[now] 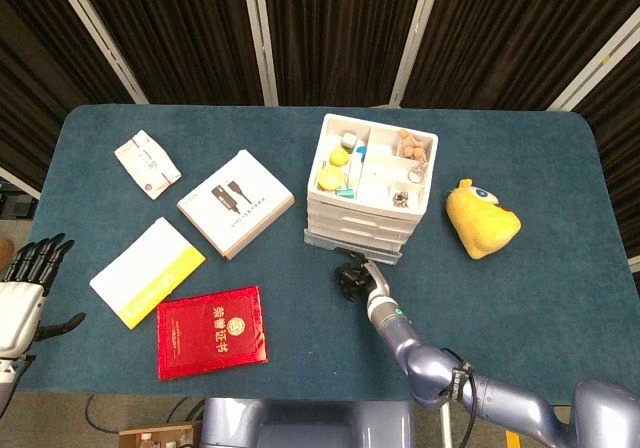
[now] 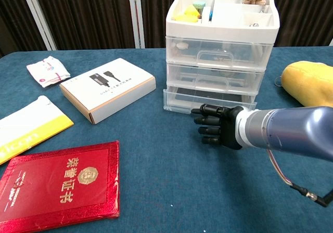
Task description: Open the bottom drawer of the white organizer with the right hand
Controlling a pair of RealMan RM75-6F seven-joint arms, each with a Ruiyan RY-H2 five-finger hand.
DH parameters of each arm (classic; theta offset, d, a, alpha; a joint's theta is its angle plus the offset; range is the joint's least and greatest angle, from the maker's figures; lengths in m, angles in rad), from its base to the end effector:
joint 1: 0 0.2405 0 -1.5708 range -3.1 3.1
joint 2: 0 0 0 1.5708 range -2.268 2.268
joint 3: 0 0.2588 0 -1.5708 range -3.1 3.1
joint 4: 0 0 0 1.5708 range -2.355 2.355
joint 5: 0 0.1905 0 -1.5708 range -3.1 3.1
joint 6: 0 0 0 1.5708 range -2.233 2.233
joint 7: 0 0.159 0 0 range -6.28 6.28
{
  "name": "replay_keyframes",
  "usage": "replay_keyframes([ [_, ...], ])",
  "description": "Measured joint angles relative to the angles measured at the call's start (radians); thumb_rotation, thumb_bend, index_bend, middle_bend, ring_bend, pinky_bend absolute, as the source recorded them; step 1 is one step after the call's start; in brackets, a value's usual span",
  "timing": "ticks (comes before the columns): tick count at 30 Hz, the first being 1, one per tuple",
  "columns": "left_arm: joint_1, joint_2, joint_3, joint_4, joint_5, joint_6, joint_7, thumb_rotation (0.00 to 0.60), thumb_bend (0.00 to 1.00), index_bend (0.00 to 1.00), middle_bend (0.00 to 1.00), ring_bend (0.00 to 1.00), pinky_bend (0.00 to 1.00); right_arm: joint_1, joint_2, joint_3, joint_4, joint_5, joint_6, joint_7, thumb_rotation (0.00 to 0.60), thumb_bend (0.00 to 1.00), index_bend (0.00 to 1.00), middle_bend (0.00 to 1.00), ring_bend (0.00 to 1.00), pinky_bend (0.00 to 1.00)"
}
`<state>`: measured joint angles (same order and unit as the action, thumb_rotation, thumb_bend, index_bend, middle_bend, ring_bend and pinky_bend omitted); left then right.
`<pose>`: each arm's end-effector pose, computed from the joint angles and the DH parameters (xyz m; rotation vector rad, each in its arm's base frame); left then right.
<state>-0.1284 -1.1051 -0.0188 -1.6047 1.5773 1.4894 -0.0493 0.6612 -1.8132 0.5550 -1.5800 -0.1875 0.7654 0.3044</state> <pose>-0.2907 0.2011 0.1742 -1.4806 -0.8862 -0.9810 -0.1220 -0.3215 -0.0890 0.3300 -2.6926 1.1058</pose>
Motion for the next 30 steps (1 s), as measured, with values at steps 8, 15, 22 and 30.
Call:
replay_keyframes([
  [8,0.002,0.003,0.000,-0.003,0.000,0.004,-0.004,0.600,0.01,0.00,0.00,0.00,0.05,-0.023,0.014,-0.048,-0.038,-0.029,0.018,-0.006,0.600,0.81,0.01,0.83,0.82,0.94],
  [15,0.002,0.006,0.001,-0.007,-0.001,0.001,-0.010,0.600,0.01,0.00,0.00,0.00,0.05,-0.055,0.046,-0.093,-0.150,-0.074,0.042,-0.018,0.600,0.80,0.00,0.81,0.80,0.91],
  [22,0.006,0.008,0.003,-0.009,0.006,0.010,-0.009,0.600,0.01,0.00,0.00,0.00,0.05,-0.090,0.083,-0.159,-0.275,-0.183,0.105,-0.055,0.600,0.78,0.00,0.80,0.80,0.91],
  [30,0.011,0.010,0.003,-0.013,0.003,0.015,-0.007,0.600,0.01,0.00,0.00,0.00,0.05,-0.090,0.113,-0.229,-0.352,-0.378,0.310,-0.256,0.600,0.77,0.06,0.80,0.80,0.91],
])
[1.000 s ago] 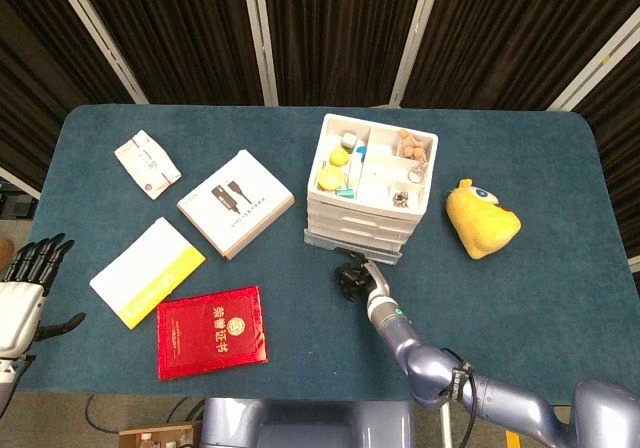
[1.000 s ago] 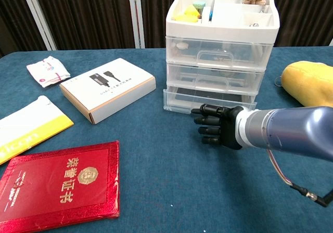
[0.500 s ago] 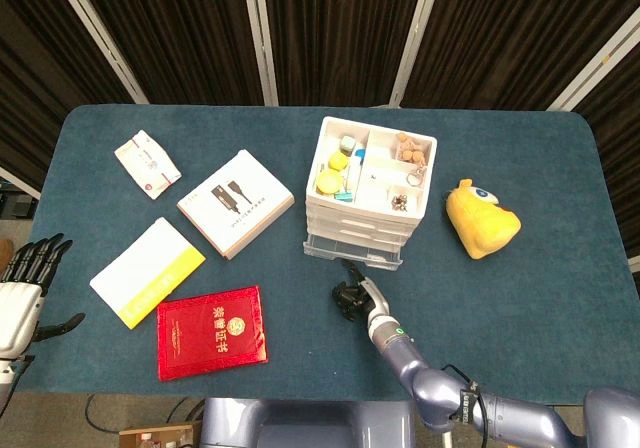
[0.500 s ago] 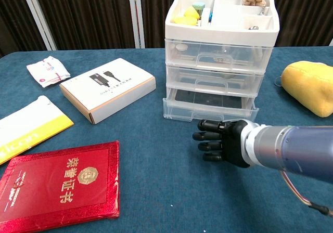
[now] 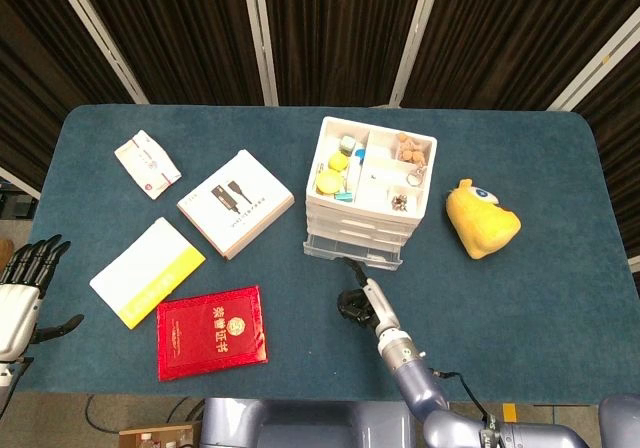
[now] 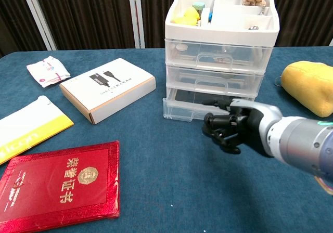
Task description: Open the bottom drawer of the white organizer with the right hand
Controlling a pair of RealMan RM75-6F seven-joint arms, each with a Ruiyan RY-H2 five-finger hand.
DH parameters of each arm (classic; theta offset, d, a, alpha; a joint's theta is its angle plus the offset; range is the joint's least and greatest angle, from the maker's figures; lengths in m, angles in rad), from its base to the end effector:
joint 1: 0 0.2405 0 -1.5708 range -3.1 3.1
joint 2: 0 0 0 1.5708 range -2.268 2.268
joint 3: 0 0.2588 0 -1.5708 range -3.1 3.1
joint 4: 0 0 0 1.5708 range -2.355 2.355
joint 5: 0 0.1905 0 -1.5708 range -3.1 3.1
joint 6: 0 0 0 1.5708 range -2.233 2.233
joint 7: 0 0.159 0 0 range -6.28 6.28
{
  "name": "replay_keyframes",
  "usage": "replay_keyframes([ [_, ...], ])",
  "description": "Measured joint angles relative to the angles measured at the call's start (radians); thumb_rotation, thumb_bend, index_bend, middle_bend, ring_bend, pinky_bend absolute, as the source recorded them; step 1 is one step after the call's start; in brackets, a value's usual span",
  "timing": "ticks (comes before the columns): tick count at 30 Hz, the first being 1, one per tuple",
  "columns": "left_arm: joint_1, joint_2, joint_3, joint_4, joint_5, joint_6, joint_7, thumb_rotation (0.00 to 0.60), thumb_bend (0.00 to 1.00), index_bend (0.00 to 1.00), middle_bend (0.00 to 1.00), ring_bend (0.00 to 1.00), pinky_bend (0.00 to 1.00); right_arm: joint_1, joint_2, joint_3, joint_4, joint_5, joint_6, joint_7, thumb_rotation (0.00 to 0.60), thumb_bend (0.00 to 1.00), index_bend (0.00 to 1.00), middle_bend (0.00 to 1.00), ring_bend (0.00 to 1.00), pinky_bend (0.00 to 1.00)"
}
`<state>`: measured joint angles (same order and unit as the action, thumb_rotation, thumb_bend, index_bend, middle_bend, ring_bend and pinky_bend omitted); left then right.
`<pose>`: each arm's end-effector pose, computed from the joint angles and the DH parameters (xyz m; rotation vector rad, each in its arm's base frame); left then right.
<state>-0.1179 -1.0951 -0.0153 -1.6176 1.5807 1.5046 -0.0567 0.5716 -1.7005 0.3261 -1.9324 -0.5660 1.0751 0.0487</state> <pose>-0.2899 0.1972 0.1777 -1.4679 -0.8915 -0.9907 -0.1132 -0.2680 -0.0443 0.9955 -2.2918 1.1649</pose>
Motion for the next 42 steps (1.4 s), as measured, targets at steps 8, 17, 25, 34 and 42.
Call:
replay_keyframes([
  [8,0.000,0.002,0.000,-0.007,-0.008,-0.008,-0.004,0.600,0.01,0.00,0.00,0.00,0.05,0.037,0.041,0.002,-0.007,0.065,0.049,-0.131,0.600,0.77,0.08,0.80,0.80,0.91],
  [17,-0.001,0.003,0.001,-0.013,-0.014,-0.017,-0.006,0.600,0.01,0.00,0.00,0.00,0.05,0.071,0.054,0.024,0.066,0.151,0.014,-0.162,0.600,0.77,0.08,0.80,0.80,0.91],
  [25,-0.003,0.007,0.000,-0.018,-0.026,-0.030,-0.012,0.600,0.01,0.00,0.00,0.00,0.05,0.089,0.047,0.032,0.117,0.193,-0.009,-0.173,0.600,0.77,0.30,0.81,0.80,0.91],
  [34,-0.005,0.011,0.002,-0.027,-0.027,-0.038,-0.017,0.600,0.01,0.00,0.00,0.00,0.05,0.072,0.055,0.006,0.101,0.189,-0.026,-0.163,0.600,0.77,0.33,0.81,0.80,0.91],
  [42,-0.004,0.010,0.005,-0.032,-0.025,-0.040,-0.012,0.600,0.01,0.00,0.00,0.00,0.05,0.021,0.077,-0.037,0.024,0.102,-0.016,-0.125,0.600,0.77,0.32,0.81,0.80,0.91],
])
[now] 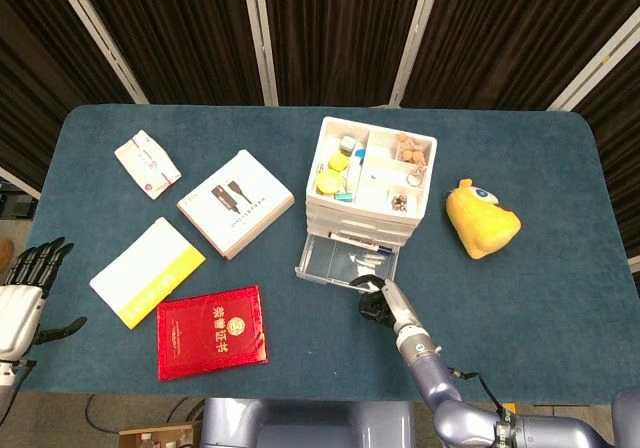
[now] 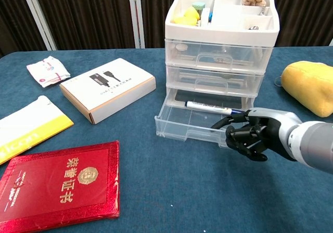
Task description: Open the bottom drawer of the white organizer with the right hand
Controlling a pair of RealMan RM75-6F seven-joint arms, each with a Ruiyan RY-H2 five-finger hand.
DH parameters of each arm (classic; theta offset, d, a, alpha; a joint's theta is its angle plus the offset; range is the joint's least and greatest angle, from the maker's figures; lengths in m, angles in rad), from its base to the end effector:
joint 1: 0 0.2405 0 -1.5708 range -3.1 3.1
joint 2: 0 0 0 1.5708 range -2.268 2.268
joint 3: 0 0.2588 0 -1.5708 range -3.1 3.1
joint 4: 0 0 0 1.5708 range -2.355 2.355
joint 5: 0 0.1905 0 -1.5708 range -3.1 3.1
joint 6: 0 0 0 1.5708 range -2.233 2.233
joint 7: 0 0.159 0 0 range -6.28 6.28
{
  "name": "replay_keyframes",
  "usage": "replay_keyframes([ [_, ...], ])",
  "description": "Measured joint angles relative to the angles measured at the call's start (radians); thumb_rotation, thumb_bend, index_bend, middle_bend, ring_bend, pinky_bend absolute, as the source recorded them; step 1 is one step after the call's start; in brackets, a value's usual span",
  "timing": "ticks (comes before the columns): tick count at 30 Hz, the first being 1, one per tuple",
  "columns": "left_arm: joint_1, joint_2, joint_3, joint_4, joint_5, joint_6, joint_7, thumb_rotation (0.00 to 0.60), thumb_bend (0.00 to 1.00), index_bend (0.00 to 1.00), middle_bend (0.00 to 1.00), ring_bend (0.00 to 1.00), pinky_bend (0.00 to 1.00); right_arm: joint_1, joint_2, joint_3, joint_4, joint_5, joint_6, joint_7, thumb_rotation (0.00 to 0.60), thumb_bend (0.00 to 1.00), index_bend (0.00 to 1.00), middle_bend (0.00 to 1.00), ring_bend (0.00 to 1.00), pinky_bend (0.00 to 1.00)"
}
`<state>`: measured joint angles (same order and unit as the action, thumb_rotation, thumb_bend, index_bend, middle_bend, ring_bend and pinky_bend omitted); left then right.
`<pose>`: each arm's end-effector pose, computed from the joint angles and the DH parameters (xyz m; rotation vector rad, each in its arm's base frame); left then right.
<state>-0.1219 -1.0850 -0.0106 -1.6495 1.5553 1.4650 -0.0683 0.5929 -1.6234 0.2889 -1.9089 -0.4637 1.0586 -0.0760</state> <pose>-0.2906 0.1971 0.1734 -1.4626 -0.9584 -0.9761 -0.1458 -0.2710 -0.0387 1.0920 -2.1726 0.9717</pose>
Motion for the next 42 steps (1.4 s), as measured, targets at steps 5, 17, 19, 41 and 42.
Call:
replay_keyframes([
  [5,0.001,-0.001,0.001,-0.002,0.001,0.000,0.006,0.600,0.01,0.00,0.00,0.00,0.05,-0.020,0.019,-0.030,-0.024,-0.037,-0.004,0.009,0.600,0.54,0.01,0.79,0.78,0.90],
  [17,0.006,0.001,0.003,0.000,0.005,0.008,0.005,0.600,0.01,0.00,0.00,0.00,0.05,-0.026,0.094,-0.081,-0.073,-0.154,0.006,-0.052,0.600,0.38,0.00,0.75,0.75,0.85],
  [19,0.008,0.003,0.004,-0.002,0.006,0.011,0.001,0.600,0.02,0.00,0.00,0.00,0.05,-0.033,0.122,-0.095,-0.102,-0.194,0.042,-0.079,0.600,0.38,0.00,0.73,0.73,0.82],
  [41,0.035,-0.006,0.029,0.005,0.059,0.051,0.132,0.600,0.02,0.00,0.00,0.00,0.02,-0.408,0.476,-0.446,0.140,-1.065,0.533,-0.109,0.600,0.24,0.00,0.00,0.00,0.00],
  [42,0.035,-0.010,0.029,0.010,0.062,0.054,0.142,0.600,0.02,0.00,0.00,0.00,0.02,-0.431,0.476,-0.452,0.180,-1.088,0.562,-0.098,0.600,0.24,0.00,0.00,0.00,0.00],
])
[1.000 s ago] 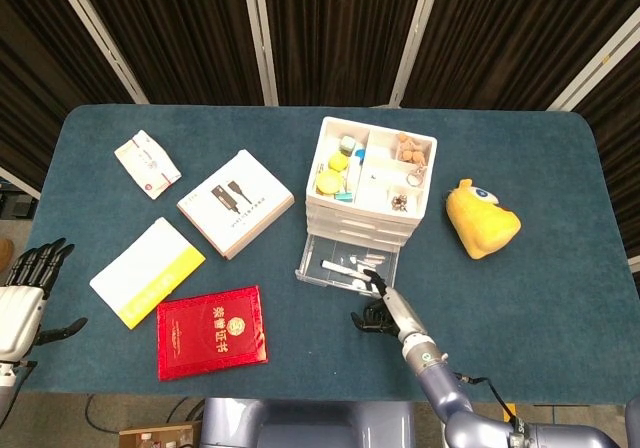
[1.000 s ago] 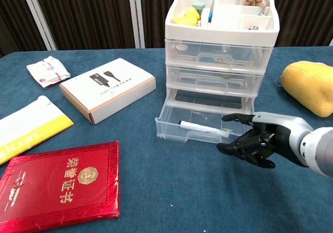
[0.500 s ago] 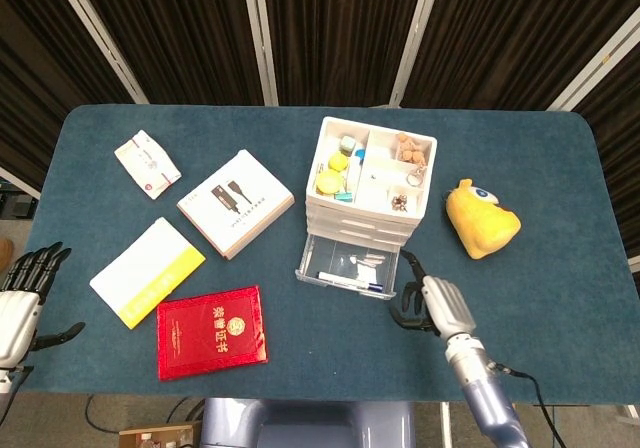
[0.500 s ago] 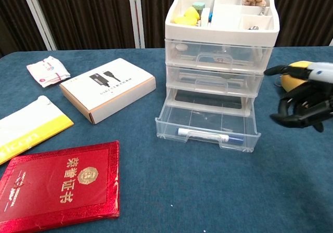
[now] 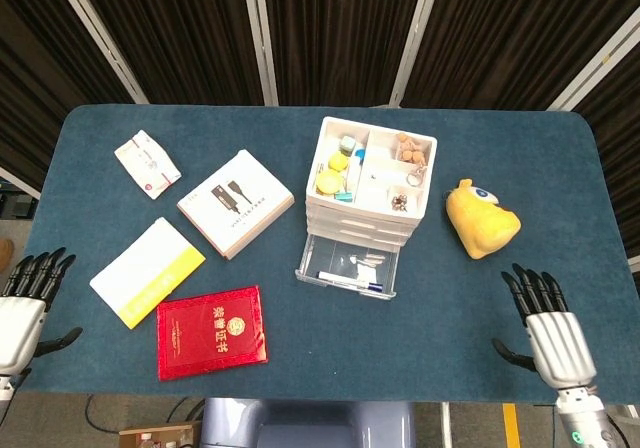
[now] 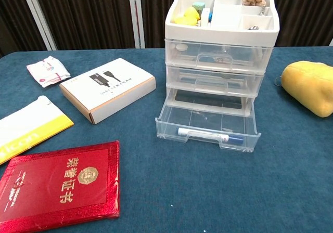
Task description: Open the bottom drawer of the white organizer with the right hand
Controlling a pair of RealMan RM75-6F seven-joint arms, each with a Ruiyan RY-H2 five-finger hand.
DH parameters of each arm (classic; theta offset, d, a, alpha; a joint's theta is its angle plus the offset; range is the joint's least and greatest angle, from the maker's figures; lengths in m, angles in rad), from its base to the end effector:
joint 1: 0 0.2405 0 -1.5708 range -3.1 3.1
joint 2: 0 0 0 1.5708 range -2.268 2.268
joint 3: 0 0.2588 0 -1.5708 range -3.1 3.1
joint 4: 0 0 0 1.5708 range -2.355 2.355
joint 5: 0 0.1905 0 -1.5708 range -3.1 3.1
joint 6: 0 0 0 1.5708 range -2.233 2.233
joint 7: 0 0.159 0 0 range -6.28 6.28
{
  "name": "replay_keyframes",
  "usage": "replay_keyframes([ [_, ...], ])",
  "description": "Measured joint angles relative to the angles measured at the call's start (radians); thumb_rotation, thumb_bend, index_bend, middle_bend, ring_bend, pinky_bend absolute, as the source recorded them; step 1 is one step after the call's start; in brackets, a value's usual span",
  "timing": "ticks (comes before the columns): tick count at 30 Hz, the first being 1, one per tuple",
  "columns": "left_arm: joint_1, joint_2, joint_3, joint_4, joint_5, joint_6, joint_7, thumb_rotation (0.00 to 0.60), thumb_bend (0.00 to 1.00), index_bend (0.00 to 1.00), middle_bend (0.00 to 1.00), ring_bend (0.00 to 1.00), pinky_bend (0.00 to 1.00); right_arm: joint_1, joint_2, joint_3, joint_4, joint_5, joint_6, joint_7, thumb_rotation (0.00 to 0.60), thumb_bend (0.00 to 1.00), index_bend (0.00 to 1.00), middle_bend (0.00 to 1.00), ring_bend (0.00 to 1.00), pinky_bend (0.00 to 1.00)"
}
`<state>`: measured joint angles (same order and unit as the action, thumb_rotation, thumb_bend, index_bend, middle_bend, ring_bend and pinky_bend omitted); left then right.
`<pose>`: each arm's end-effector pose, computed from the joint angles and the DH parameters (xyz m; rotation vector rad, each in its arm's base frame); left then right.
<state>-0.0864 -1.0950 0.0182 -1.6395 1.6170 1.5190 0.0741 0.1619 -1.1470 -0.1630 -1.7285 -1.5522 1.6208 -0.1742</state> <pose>-0.2888 0.1806 0.1711 -1.5250 -0.8227 -0.8943 -0.2720 -0.1734 0.1503 1.5208 -0.8653 0.9074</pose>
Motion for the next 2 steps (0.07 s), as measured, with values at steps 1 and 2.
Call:
replay_keyframes([
  [1,0.000,-0.006,-0.002,0.007,0.003,0.004,0.007,0.600,0.02,0.00,0.00,0.00,0.02,-0.015,-0.001,-0.002,0.026,-0.016,0.020,0.008,0.600,0.24,0.00,0.00,0.00,0.00],
  [2,0.000,-0.010,-0.003,0.011,0.005,0.007,0.008,0.600,0.02,0.00,0.00,0.00,0.02,-0.028,-0.003,-0.003,0.047,-0.032,0.036,0.016,0.600,0.24,0.00,0.00,0.00,0.00],
])
